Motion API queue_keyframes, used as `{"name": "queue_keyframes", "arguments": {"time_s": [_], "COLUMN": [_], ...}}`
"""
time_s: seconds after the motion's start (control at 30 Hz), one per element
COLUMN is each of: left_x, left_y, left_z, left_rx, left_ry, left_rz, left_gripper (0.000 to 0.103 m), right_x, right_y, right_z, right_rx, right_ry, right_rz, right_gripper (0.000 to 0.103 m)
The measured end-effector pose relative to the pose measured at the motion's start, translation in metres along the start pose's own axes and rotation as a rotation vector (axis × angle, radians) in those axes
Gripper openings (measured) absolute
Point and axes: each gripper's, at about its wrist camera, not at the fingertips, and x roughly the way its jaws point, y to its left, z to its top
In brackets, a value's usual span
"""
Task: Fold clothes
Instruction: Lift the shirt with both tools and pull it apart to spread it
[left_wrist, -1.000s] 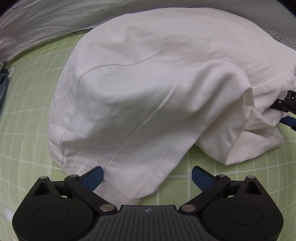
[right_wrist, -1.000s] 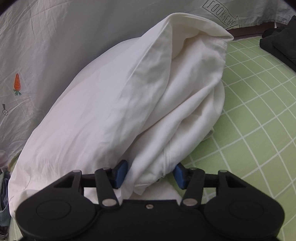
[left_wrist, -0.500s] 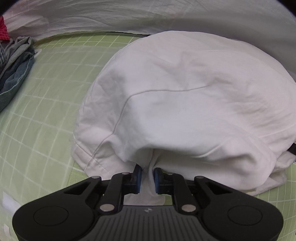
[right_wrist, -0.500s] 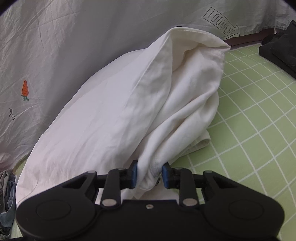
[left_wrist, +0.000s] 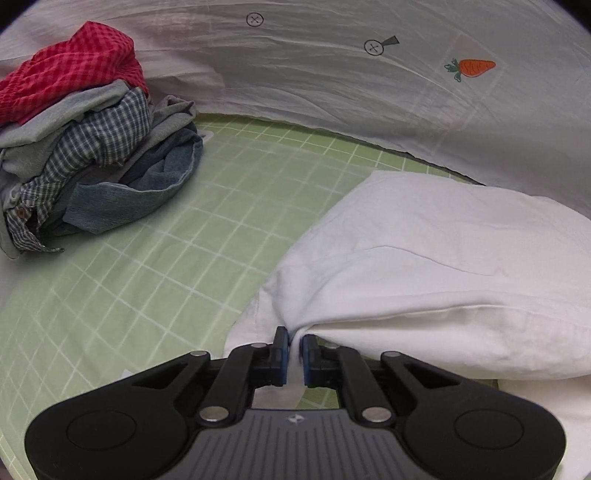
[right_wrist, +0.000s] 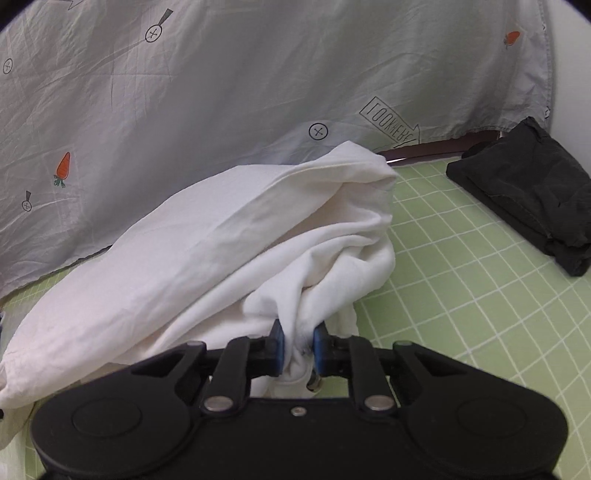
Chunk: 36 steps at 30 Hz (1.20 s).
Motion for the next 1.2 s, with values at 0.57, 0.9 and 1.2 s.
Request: {"name": "queue_keyframes", "arguments": {"time_s": [0.57,0.9,1.2], "left_x": [-0.03,-0.015,-0.003], "left_y": [0.123,0.112,0.096], "left_z": [-0.082,-0.07,-0.067], "left_rx": [-0.221,-0.288,-0.274], "left_ry": [0.068,0.086,0.124], "left_rz": [0.098,0.085,0.088], "left_gripper": [0.009,0.01,0.011], "right_x": [-0.099,-0.102,-0.016], "right_y": [-0.072,-0.092,-0.123], "right_z": [-0.079,-0.035,-0.003], "right_rx": [0.011,0.159,0.293], "right_ry": [-0.006,-0.144,-0.035], "right_rz": [-0.217,-0.143,-0.069], "right_gripper": [0.022,0.068,0.084]}}
